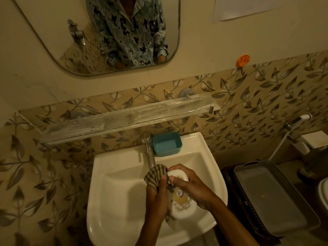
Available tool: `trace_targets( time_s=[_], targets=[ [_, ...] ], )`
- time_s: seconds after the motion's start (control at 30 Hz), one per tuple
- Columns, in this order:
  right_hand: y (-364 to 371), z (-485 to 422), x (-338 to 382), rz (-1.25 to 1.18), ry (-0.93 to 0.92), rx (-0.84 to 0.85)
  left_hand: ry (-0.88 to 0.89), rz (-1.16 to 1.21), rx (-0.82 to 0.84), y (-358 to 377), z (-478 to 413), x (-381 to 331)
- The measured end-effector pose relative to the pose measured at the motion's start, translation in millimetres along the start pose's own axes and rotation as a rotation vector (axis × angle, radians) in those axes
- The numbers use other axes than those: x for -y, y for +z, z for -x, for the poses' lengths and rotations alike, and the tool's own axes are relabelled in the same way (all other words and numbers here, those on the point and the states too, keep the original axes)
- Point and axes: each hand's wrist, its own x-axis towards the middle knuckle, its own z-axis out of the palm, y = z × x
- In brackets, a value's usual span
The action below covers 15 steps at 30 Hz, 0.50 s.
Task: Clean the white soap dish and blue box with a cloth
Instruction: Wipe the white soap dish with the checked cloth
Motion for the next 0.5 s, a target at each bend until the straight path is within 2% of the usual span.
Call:
trace_targets(
  time_s=[0.07,0.2,0.3,0.37,0.5],
  targets=[
    [4.6,-3.3,2.1,-0.024,-0.030,-0.058,0.029,-0.031,0.037,-0.9,-10.2,-11.3],
    [7.8,-16.7,11.8,-0.103,-0.180,-0.378,0.043,-0.130,0.107,2.5,-14.9,-14.4],
    [0.1,-23.6,15.2,-0.233,-0.140,-0.607,-0.042,-0.193,0.133,6.5,-1.4,-1.5],
    [-7.1,-22.8,15.4,-0.203,-0.106,-0.581,-0.105,-0.210,0.160,9.1,10.8,5.1],
    [-14.3,-17.2,10.2,-0.048,-0.087,-0.310,-0.121,-0.207,0.149,11.1,6.6,5.6]
  ],
)
